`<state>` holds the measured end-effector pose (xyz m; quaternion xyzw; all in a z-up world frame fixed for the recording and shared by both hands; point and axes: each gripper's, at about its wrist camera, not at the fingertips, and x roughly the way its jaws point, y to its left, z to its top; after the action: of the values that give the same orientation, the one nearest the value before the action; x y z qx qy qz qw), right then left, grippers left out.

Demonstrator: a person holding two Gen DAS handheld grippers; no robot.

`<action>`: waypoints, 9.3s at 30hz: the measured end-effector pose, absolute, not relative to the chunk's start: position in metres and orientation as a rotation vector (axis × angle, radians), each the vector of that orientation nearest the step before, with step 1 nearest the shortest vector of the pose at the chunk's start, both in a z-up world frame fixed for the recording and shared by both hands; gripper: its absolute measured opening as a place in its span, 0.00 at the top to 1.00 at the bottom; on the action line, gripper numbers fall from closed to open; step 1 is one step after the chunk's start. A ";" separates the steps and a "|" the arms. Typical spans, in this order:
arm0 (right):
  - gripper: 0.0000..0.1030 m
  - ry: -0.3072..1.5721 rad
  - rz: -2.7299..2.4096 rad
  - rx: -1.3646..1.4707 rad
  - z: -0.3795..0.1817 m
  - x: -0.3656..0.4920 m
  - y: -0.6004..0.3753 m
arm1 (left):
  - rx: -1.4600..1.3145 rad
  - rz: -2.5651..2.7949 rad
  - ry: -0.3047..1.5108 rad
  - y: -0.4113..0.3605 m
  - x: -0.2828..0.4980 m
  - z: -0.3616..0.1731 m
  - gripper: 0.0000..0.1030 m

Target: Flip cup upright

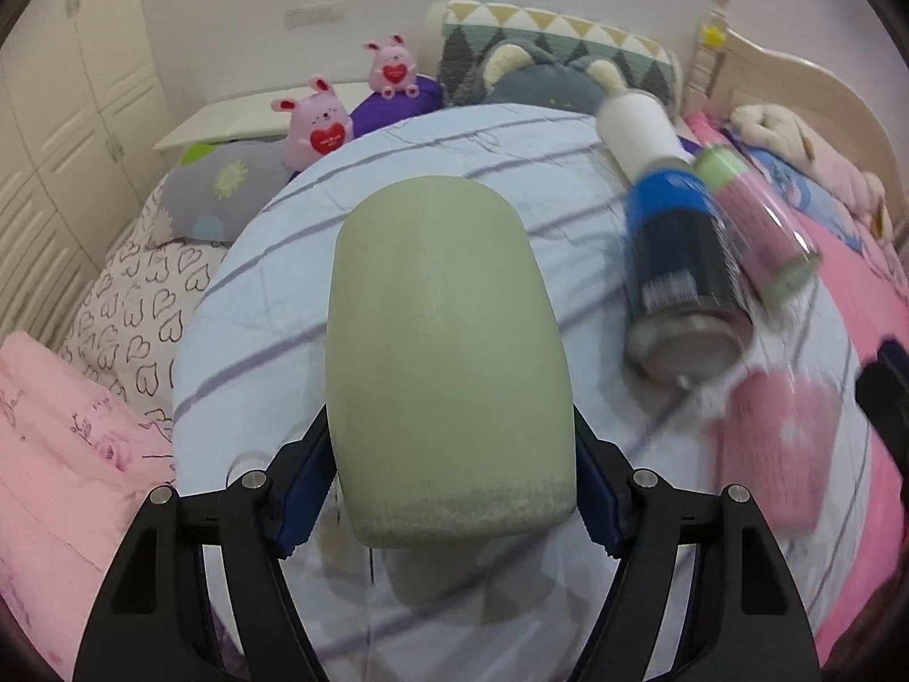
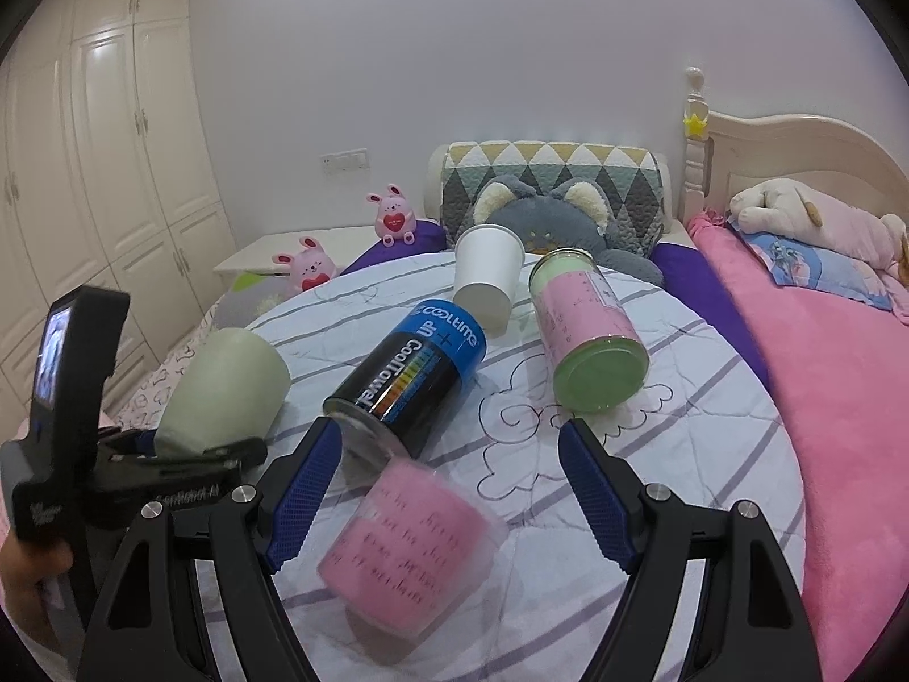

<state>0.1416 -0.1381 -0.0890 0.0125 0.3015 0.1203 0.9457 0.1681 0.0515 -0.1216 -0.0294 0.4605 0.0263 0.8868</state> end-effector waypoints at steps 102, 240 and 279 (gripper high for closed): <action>0.22 0.833 0.394 0.002 -0.093 0.178 -0.016 | -0.174 -0.143 0.849 0.101 0.135 -0.111 0.00; 0.18 0.512 0.235 0.125 -0.052 0.064 -0.188 | 0.021 0.055 0.647 -0.023 0.053 -0.045 0.00; 0.18 0.459 0.192 0.074 -0.050 0.059 -0.188 | 0.016 0.086 0.504 -0.017 0.045 -0.040 0.00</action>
<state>0.0588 -0.1881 -0.0504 0.0366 0.2272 0.0951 0.9685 0.0450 -0.0169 -0.0396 0.0080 0.2493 0.0428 0.9675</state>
